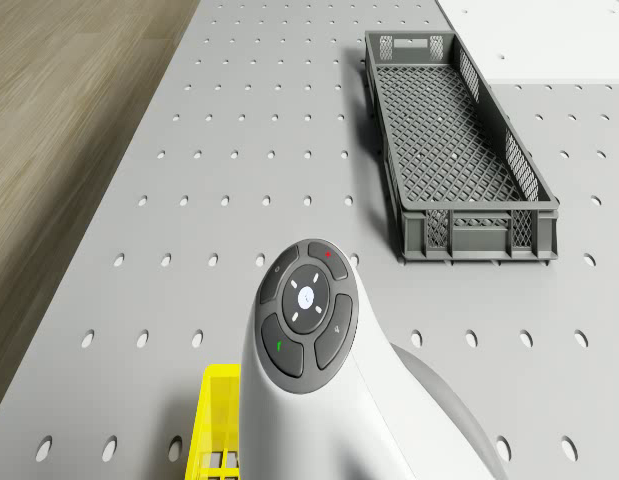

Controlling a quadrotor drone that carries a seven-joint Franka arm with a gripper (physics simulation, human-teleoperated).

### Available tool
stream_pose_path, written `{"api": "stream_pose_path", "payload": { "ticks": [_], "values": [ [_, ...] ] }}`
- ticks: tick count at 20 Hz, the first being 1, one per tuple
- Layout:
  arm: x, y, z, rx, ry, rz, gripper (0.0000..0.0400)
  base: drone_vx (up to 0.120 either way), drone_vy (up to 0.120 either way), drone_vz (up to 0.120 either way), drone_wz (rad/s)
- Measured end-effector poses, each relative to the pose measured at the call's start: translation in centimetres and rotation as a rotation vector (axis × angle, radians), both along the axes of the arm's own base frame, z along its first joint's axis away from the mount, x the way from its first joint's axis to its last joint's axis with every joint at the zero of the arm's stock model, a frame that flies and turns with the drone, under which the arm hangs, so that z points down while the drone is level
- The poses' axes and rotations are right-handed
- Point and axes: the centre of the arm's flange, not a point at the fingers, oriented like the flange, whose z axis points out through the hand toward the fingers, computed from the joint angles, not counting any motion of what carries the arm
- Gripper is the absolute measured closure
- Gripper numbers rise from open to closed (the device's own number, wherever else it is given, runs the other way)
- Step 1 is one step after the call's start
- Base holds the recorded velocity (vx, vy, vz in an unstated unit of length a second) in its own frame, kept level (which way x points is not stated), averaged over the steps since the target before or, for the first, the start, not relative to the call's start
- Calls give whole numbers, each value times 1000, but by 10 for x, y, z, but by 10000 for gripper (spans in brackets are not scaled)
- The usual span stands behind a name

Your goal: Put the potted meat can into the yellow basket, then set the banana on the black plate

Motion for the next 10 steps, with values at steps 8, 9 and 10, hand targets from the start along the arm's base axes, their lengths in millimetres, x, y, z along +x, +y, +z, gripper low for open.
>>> {"api": "stream_pose_path", "payload": {
  "ticks": [8,9,10],
  "values": [
    [0,0,30,0,0,0,111,0,0,0,0],
    [0,0,34,0,0,0,111,0,0,0,0],
    [0,0,37,0,0,0,111,0,0,0,0]
  ]
}}
